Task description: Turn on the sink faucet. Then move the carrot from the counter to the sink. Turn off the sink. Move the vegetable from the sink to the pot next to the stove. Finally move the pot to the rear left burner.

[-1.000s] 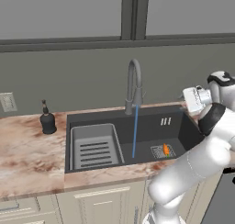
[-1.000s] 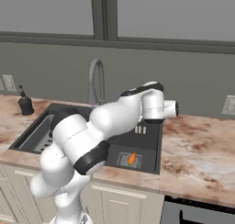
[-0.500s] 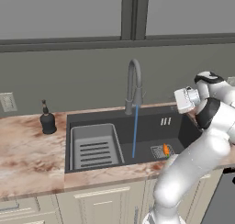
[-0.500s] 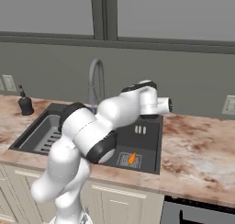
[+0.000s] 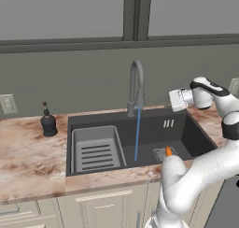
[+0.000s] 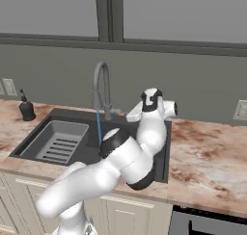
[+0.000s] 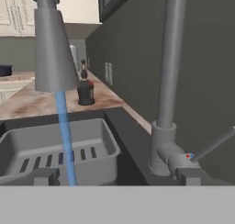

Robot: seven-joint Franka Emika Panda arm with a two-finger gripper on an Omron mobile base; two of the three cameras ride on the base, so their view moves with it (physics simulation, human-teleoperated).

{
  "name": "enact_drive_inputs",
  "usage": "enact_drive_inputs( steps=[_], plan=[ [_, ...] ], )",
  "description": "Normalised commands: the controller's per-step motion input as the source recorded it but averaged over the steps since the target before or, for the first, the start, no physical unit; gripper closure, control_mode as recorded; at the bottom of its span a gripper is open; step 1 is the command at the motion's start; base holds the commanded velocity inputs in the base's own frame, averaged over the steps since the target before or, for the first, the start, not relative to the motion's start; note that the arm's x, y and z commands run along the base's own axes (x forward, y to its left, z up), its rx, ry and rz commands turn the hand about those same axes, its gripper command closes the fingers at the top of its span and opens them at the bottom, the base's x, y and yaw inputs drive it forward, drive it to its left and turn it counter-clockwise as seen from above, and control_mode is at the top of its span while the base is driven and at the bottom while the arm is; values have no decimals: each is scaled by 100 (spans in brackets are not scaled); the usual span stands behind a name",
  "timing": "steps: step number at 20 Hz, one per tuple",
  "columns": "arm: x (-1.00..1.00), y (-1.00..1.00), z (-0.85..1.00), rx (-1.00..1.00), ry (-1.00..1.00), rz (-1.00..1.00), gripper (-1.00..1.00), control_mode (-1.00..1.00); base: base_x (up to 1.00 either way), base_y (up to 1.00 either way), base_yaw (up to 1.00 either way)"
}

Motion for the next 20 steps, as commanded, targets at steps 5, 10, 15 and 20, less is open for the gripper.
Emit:
enact_drive_inputs(
  steps=[5, 10, 15, 20],
  plan=[
    [37, 16, -21, 0, 2, 0, -100, -100, 0, 0, 0],
    [10, 18, -13, 0, 1, 0, -100, -100, 0, 0, 0],
    [1, 15, -1, 0, 0, 0, -100, -100, 0, 0, 0],
    [-1, 10, -3, 0, 0, 0, -100, -100, 0, 0, 0]
  ],
)
